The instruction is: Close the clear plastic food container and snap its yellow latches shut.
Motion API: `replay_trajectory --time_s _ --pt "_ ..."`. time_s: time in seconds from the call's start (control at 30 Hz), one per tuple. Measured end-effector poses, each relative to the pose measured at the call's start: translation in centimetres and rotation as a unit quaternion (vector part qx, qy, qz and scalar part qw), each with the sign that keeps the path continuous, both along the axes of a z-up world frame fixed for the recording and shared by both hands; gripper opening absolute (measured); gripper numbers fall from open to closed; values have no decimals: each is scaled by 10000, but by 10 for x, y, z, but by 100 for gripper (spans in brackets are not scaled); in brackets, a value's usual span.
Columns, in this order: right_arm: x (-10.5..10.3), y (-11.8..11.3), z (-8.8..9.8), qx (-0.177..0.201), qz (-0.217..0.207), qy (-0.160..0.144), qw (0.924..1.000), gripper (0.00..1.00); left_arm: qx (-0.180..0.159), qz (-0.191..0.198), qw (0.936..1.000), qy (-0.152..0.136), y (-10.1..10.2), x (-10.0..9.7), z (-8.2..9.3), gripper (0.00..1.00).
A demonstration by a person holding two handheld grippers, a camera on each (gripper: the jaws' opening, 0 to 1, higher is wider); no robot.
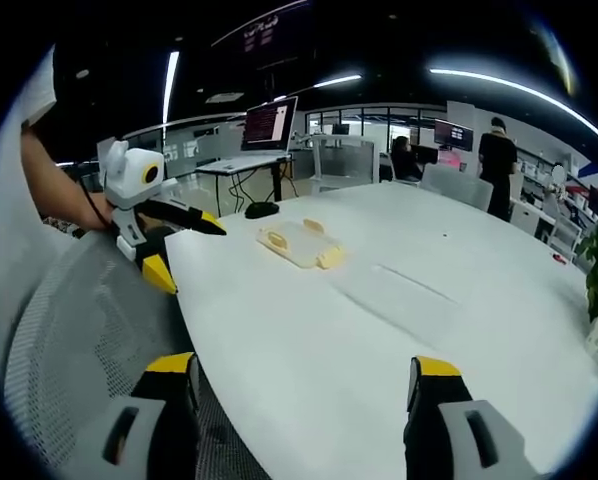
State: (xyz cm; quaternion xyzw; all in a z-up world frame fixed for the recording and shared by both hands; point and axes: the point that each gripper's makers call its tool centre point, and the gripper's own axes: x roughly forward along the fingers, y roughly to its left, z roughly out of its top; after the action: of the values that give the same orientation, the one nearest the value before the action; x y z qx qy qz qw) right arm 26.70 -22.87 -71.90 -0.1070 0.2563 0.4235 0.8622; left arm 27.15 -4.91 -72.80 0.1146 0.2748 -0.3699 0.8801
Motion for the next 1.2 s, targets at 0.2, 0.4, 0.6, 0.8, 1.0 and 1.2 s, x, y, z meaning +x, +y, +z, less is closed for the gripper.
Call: replay_trajectory --time_s 0.2,0.4,0.6,0.8,1.0,1.2 --pt "0 0 1 12 -5 -18 10000 86 -14 8 10000 -27 0 0 1 84" --pt "-1 2 0 7 45 2 10000 86 -2 5 10000 -14 1 -1 0 83" --pt "-3 5 1 -3 131 -54 9999 85 -72 -102 9999 -15 -4 -4 2 83" --pt "-2 3 -1 -10 57 -12 10000 85 -130 -133 9998 -88 -6 -4 5 82" --pt "-3 4 -1 -63 86 -32 9999 84 -258 -134 9995 -95 -7 -4 9 80" --pt "1 1 2 -70 -43 -104 9999 84 20 -290 9995 -149 -10 -7 5 81"
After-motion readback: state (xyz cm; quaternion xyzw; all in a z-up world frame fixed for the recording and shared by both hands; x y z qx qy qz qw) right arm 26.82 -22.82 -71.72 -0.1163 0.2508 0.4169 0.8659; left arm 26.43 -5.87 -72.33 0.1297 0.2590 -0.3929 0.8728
